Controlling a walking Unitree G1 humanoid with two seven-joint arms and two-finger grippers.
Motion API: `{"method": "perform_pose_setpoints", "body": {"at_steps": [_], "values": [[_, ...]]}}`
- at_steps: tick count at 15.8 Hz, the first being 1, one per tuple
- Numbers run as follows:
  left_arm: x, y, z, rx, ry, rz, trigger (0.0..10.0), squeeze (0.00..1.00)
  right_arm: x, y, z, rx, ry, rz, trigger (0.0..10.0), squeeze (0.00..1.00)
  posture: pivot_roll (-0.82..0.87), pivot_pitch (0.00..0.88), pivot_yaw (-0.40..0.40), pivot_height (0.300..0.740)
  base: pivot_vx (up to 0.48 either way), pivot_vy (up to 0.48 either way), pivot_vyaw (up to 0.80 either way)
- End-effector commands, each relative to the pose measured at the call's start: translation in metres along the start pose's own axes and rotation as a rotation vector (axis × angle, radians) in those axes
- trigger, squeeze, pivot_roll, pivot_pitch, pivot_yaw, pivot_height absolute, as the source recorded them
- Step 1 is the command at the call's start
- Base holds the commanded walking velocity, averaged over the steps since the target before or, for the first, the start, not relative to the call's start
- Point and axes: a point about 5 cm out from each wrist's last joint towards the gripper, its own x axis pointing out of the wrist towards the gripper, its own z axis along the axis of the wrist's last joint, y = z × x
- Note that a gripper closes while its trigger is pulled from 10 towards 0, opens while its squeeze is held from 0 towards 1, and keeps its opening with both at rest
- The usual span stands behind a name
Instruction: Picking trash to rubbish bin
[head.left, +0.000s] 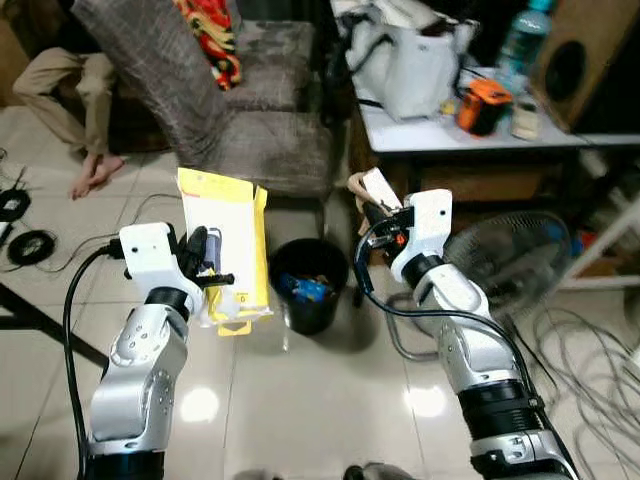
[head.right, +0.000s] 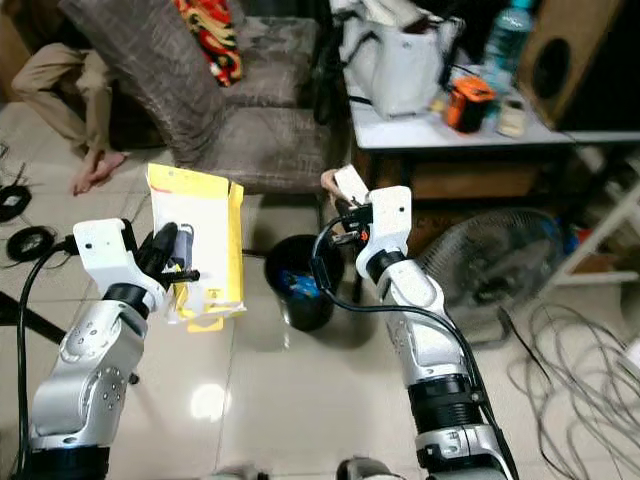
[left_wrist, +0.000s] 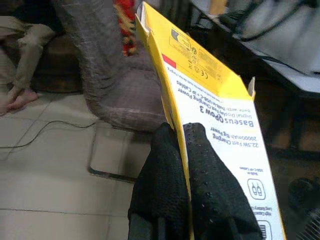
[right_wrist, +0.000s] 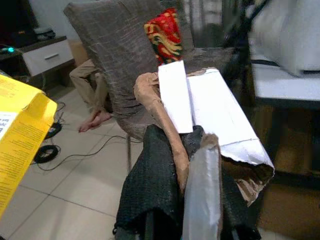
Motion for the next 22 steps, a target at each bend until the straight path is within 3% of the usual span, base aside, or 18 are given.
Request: {"method": "perform_pose_setpoints", "body": {"at_steps": [1,18,22], "values": [[-0.002,0.006,0.002,0.014,0.0,0.016,10.0,0.0,0.002,0.007,0.001,0.008,-0.004,0.025,10.0,0.0,-0.02,0.132,0.011,0.74,0.48,0.0,0.0],[-0.003,0.007,0.0,0.023,0.013,0.021,10.0,0.0,0.0,0.008,-0.006,0.012,0.024,0.022,10.0,0.0,-0.02,0.134,0.014,0.74,0.48,0.0,0.0],[-0.005,0.01,0.003,0.03,0.0,0.034,10.0,0.0,-0.006,-0.006,-0.025,-0.022,0.087,-0.023,10.0,0.0,-0.01,0.146,0.018,0.74,0.0,0.0,0.0]]}}
